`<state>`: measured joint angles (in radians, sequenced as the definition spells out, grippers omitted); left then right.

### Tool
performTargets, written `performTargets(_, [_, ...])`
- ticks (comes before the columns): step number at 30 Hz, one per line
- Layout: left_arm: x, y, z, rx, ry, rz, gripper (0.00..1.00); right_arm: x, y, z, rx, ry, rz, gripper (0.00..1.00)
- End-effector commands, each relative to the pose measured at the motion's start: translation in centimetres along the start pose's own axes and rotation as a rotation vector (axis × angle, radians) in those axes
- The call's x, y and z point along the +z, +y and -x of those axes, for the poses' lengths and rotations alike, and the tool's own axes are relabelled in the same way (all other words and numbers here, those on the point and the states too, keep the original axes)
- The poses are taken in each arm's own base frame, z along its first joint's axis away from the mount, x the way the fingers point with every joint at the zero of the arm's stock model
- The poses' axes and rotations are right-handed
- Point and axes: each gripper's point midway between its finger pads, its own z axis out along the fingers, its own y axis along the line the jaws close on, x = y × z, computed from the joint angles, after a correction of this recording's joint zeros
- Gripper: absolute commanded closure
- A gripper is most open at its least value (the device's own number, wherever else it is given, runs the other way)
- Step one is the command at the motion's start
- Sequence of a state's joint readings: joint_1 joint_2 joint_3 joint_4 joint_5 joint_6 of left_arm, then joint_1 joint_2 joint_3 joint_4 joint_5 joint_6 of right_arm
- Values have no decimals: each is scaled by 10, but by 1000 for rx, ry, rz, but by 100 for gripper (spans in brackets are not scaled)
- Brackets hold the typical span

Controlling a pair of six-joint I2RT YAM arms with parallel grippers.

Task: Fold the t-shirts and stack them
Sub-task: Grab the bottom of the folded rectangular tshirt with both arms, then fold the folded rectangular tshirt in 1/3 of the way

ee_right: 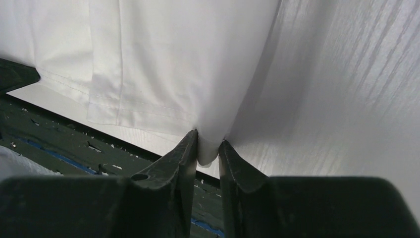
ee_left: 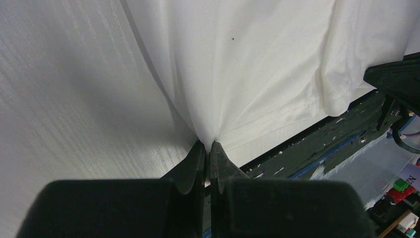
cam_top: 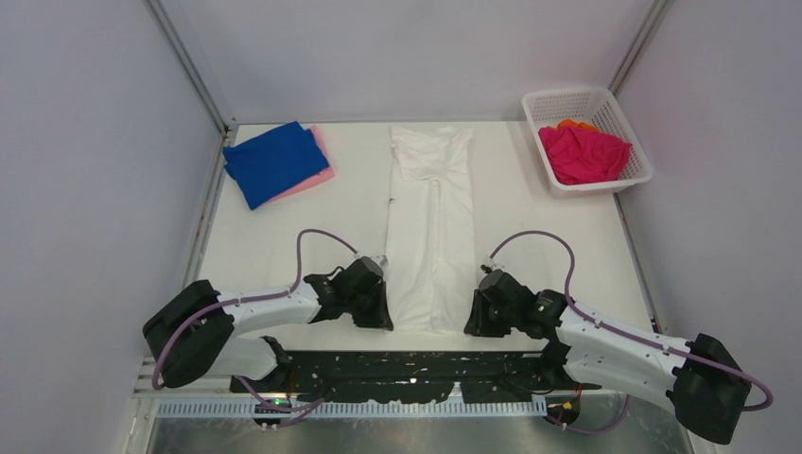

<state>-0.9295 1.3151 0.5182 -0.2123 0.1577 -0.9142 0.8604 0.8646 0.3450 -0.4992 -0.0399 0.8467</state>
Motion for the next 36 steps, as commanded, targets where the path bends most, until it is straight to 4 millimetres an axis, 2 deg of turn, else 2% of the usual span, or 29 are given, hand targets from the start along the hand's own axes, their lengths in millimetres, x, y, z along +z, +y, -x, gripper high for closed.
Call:
performTargets(1, [-2,21,-21,4,51,68,100,-1,-2,-4,9,8,-30,78])
performTargets(2, [-3,21,-25,8,62,65,100,-2,-1,-4,4,8,-28,89])
performTargets(3, [-4,20,-29,14,72,55,100,-3,-2,-7,-3,15,-34,92])
performTargets(9, [-20,32,-46,25,72,76,100,-15,-2,-20,-23,45,-10,95])
performTargets(13, [-30,13,-49,64,60,-12,100,-21,15,-28,-42,66,106,95])
performTargets(16, [-35,-7,-43,95,55,-83,100,-25,41,-21,-70,41,226,95])
performTargets(20, [-39,-25,-32,123,38,-123,100,-28,50,-11,-91,7,240,95])
performTargets(24, [-44,-34,-13,150,-4,-107,100,-34,54,10,-110,-84,223,95])
performTargets(30, [-49,-41,28,136,-67,-97,100,-38,60,39,-128,-166,199,95])
performTargets(36, [-47,-39,72,70,-77,-77,100,-41,71,106,-69,-282,201,95])
